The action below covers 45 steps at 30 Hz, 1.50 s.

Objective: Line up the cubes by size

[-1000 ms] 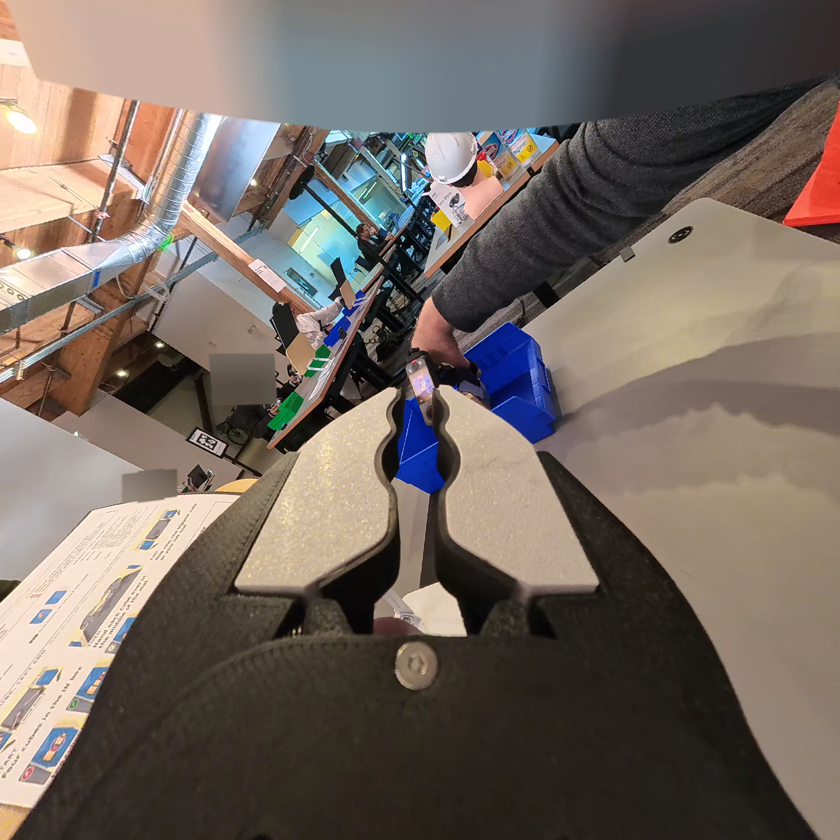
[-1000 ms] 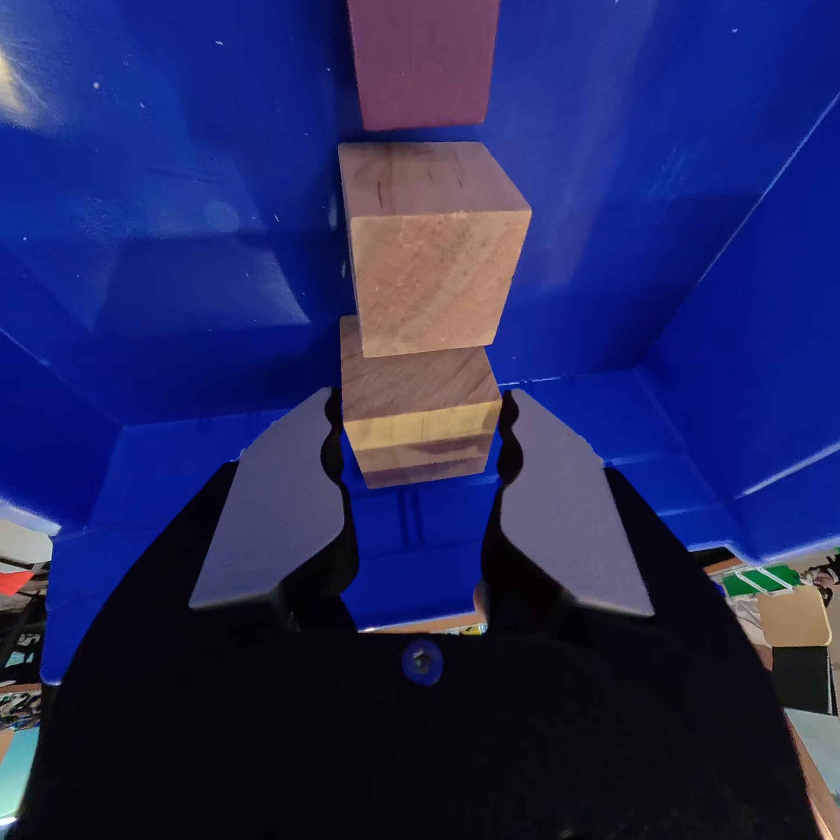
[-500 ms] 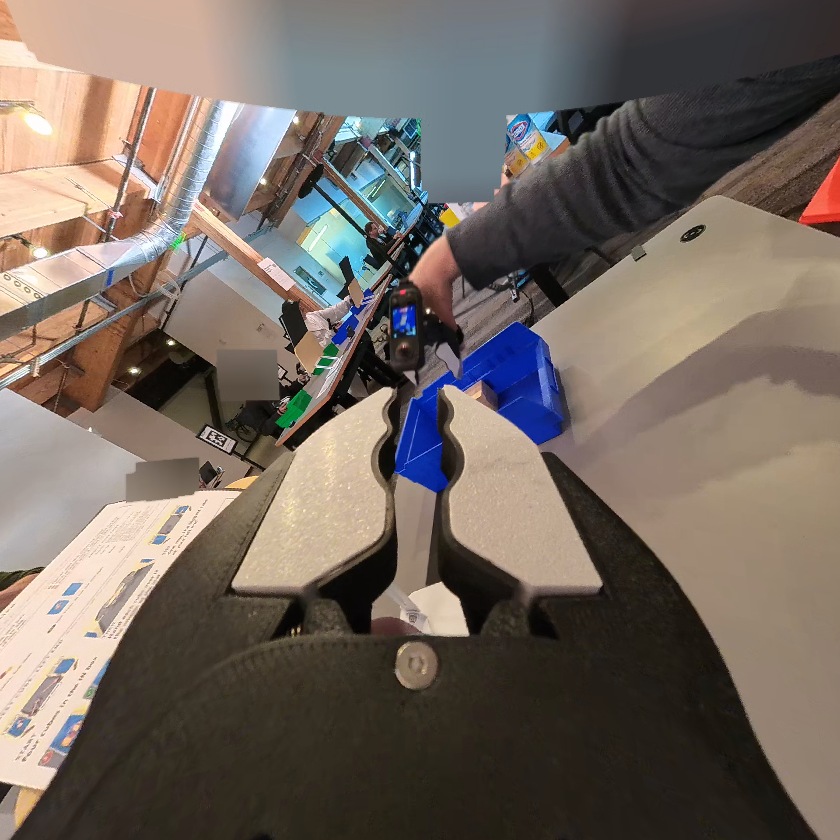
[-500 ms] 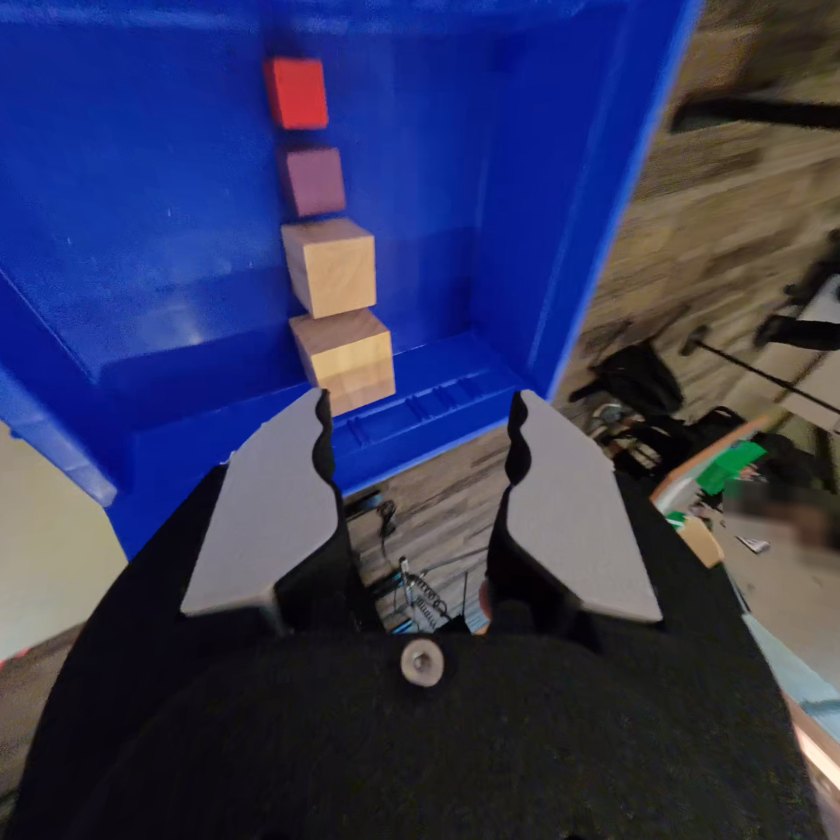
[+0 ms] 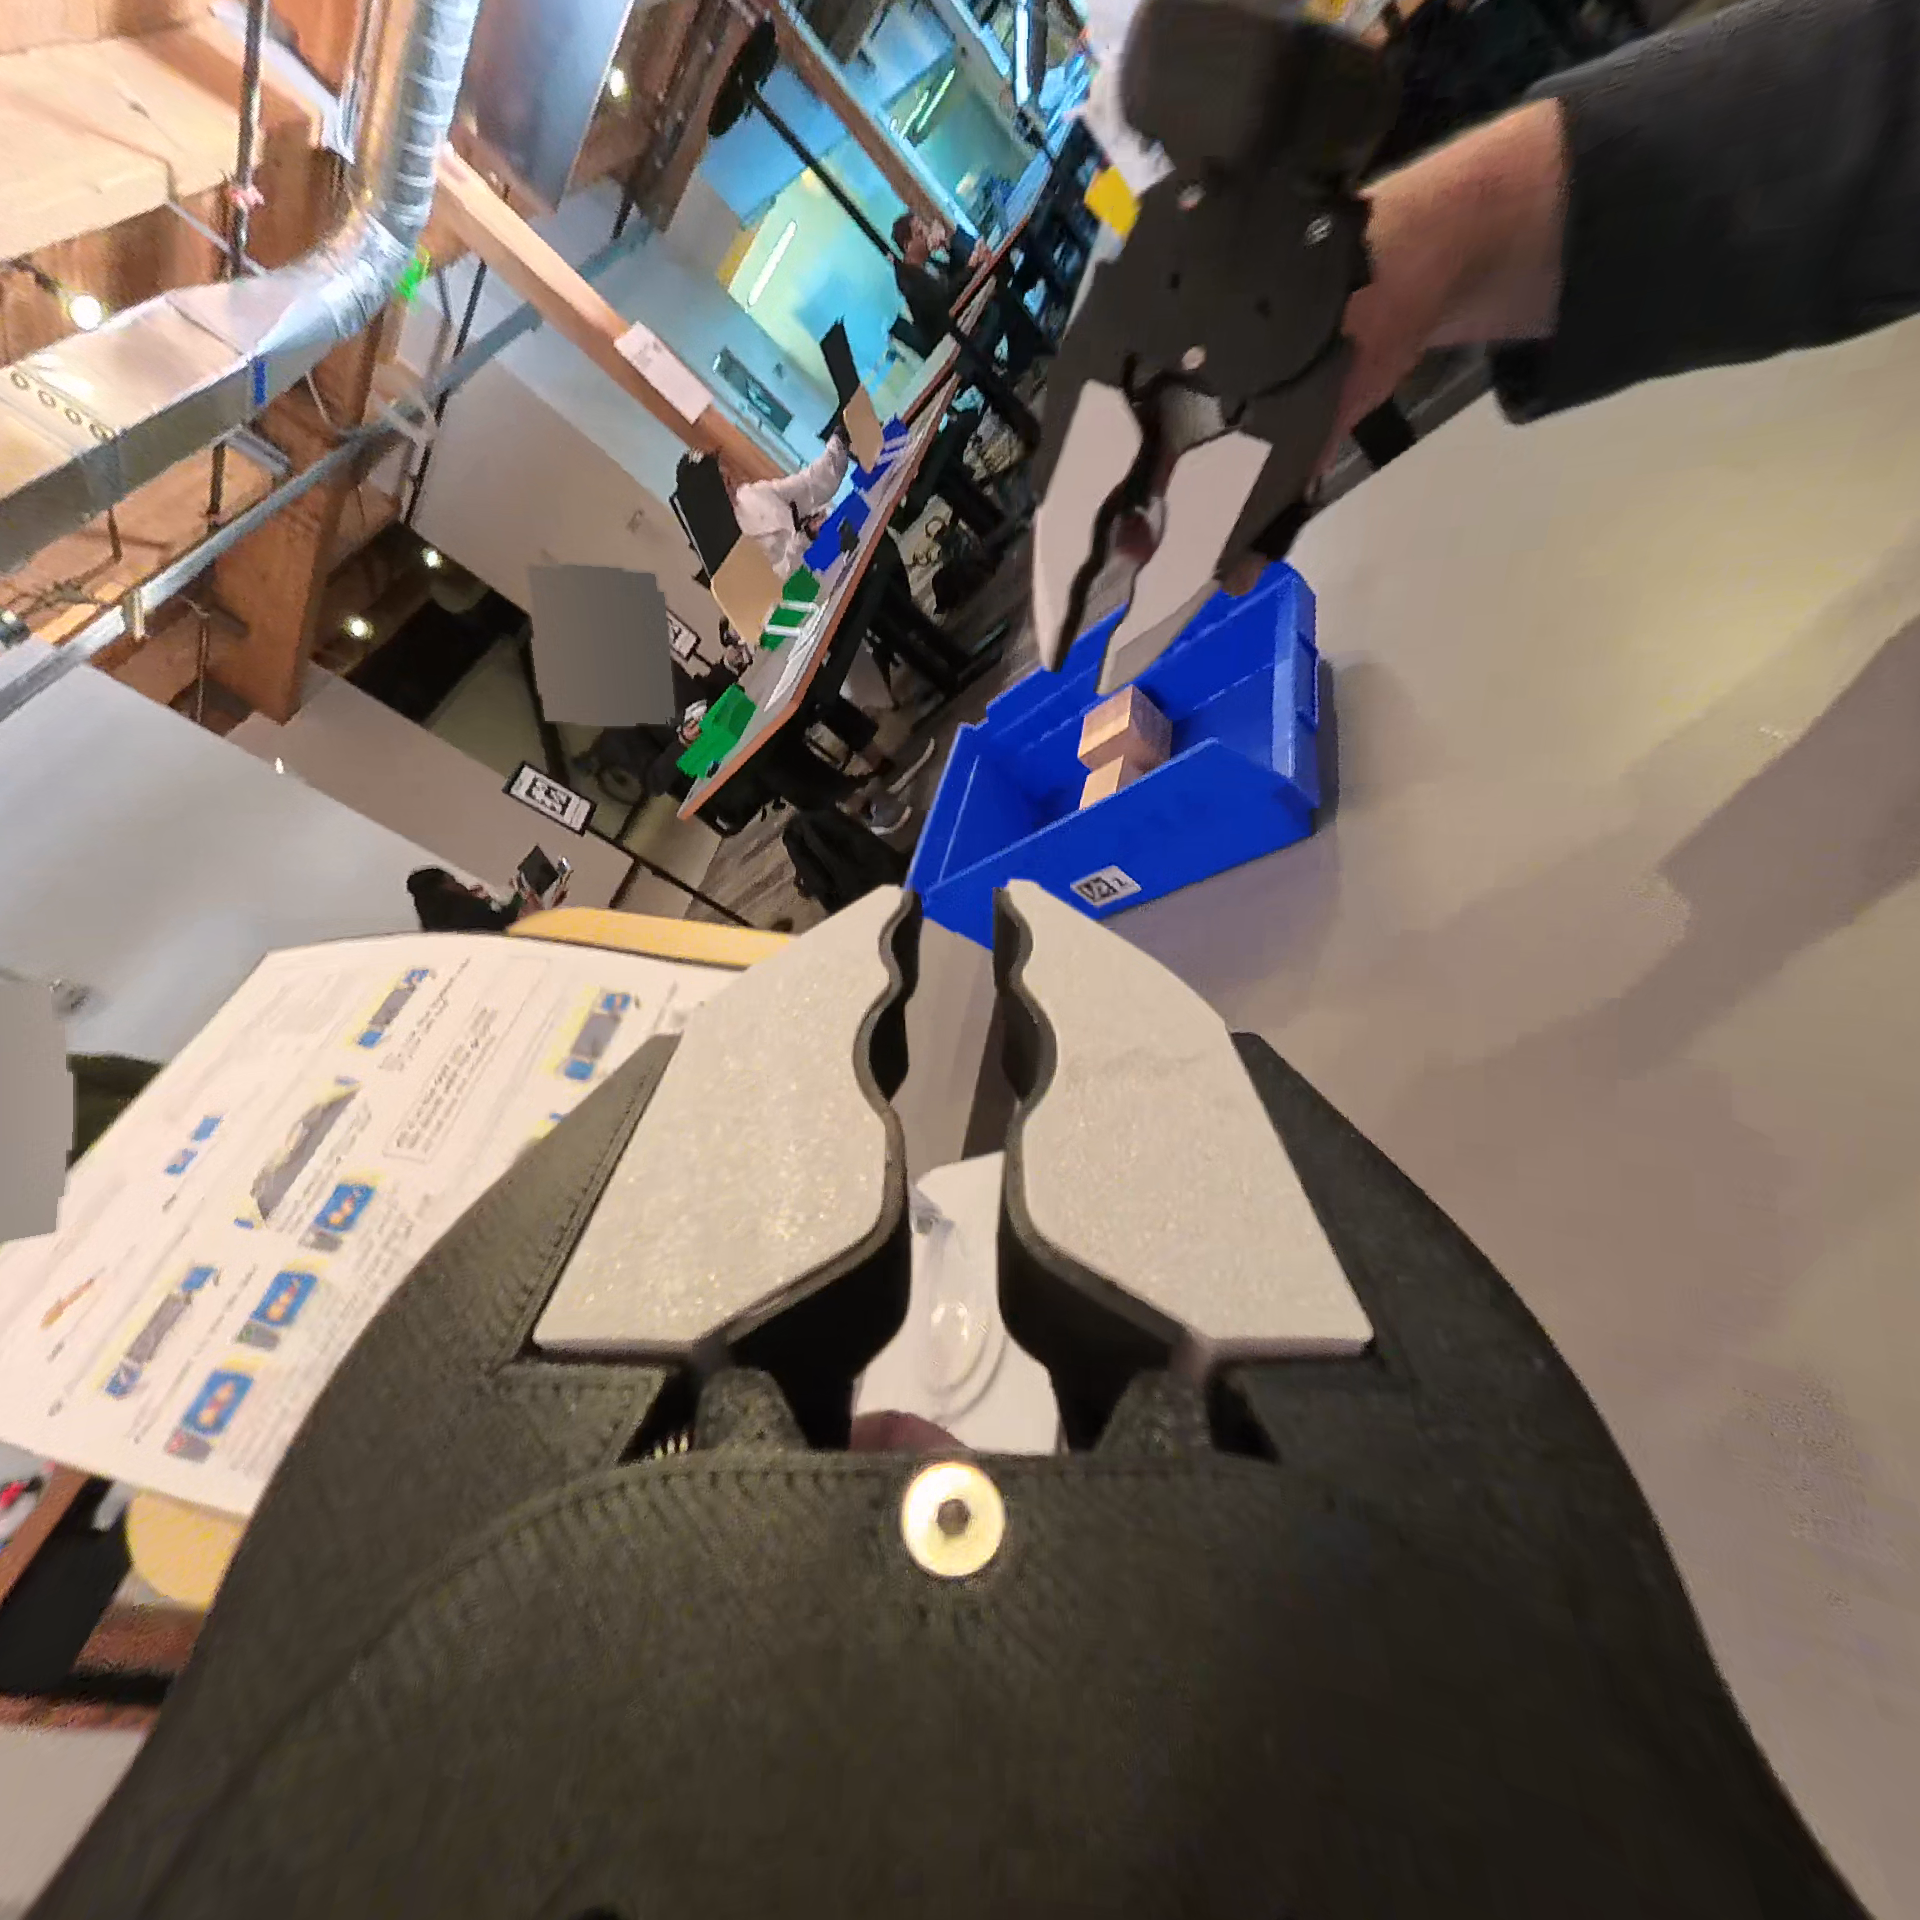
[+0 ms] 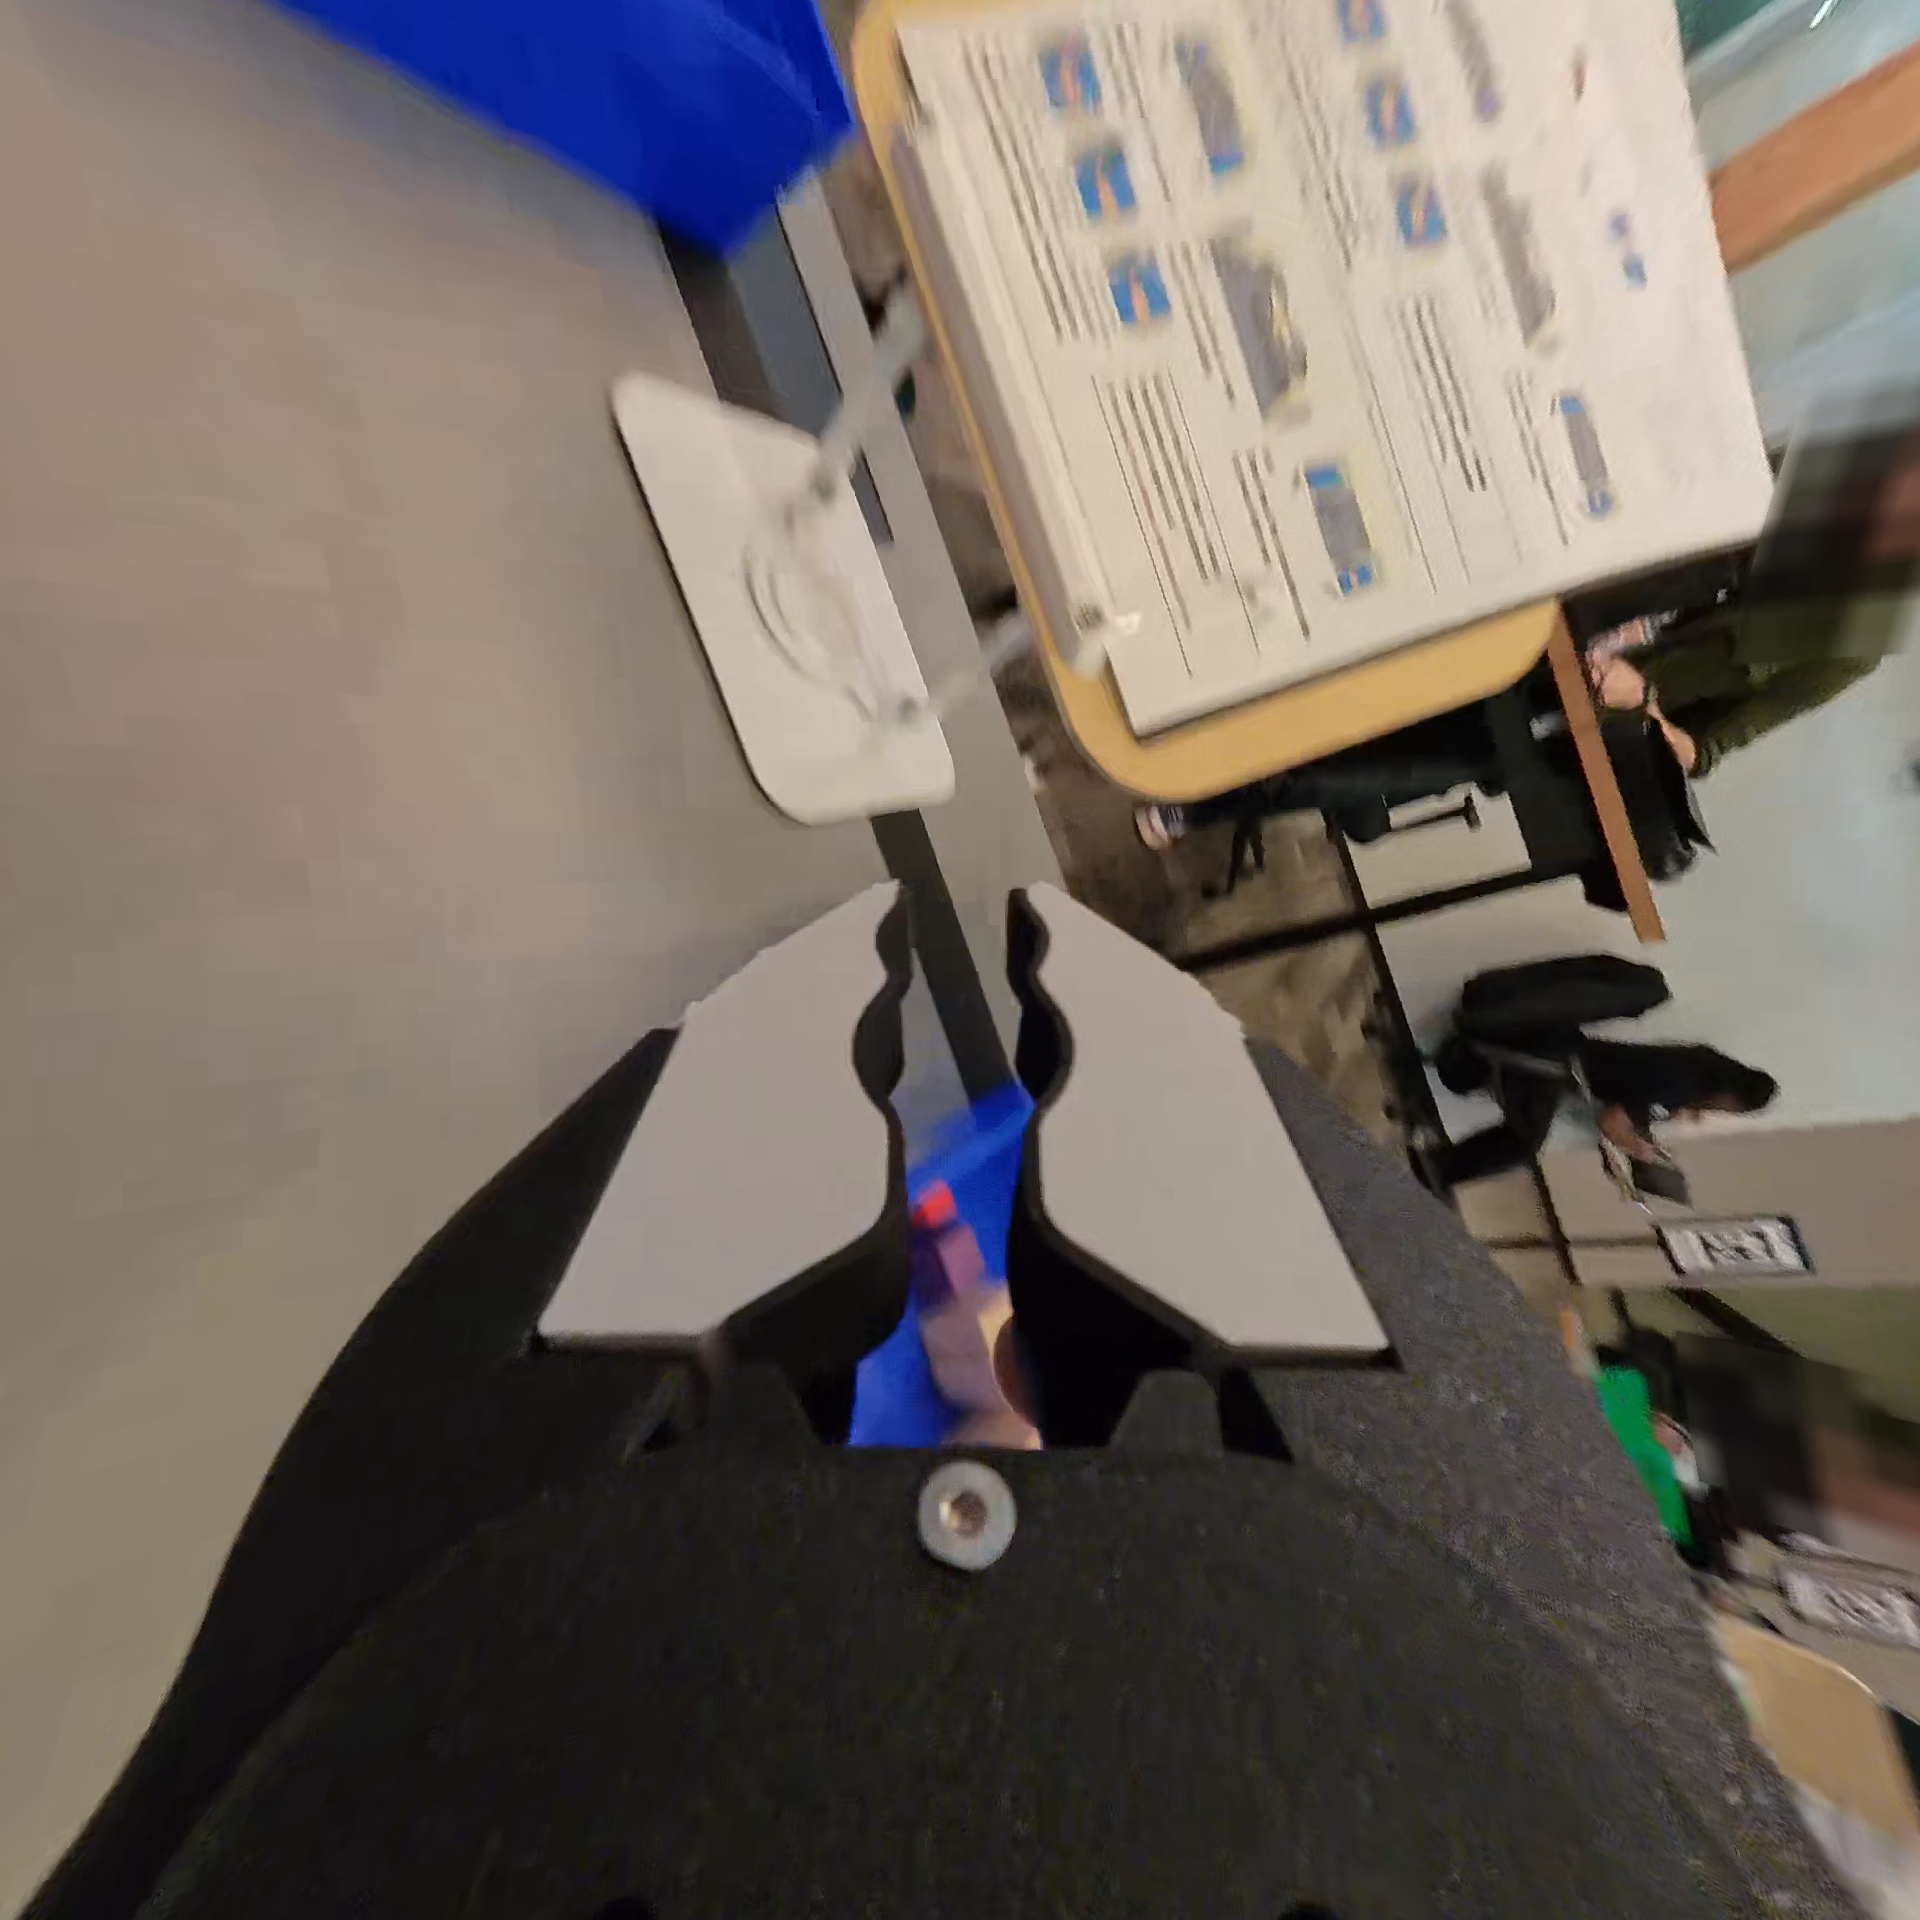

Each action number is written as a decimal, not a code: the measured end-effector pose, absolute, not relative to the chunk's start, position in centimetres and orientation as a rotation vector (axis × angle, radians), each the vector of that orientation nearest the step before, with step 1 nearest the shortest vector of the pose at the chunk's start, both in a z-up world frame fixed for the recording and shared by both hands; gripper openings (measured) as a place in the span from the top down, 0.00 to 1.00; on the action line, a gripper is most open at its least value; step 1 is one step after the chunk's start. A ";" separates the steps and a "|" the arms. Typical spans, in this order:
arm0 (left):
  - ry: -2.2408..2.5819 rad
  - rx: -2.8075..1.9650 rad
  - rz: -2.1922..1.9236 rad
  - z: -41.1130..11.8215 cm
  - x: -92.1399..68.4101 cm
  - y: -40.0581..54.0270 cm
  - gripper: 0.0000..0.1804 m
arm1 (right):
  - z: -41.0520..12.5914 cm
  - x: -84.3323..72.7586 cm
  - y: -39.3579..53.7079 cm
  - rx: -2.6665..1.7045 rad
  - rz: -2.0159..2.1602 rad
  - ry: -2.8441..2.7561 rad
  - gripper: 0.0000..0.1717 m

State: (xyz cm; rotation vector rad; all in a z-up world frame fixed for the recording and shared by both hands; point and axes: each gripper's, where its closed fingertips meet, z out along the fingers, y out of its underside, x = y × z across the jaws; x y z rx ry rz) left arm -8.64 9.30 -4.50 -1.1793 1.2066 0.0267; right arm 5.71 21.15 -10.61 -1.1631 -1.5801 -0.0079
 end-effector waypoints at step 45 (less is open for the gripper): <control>0.706 -1.656 0.174 -23.8 -17.7 15.5 0.89 | -24.7 -4.2 17.5 -1.088 0.234 -1.382 0.83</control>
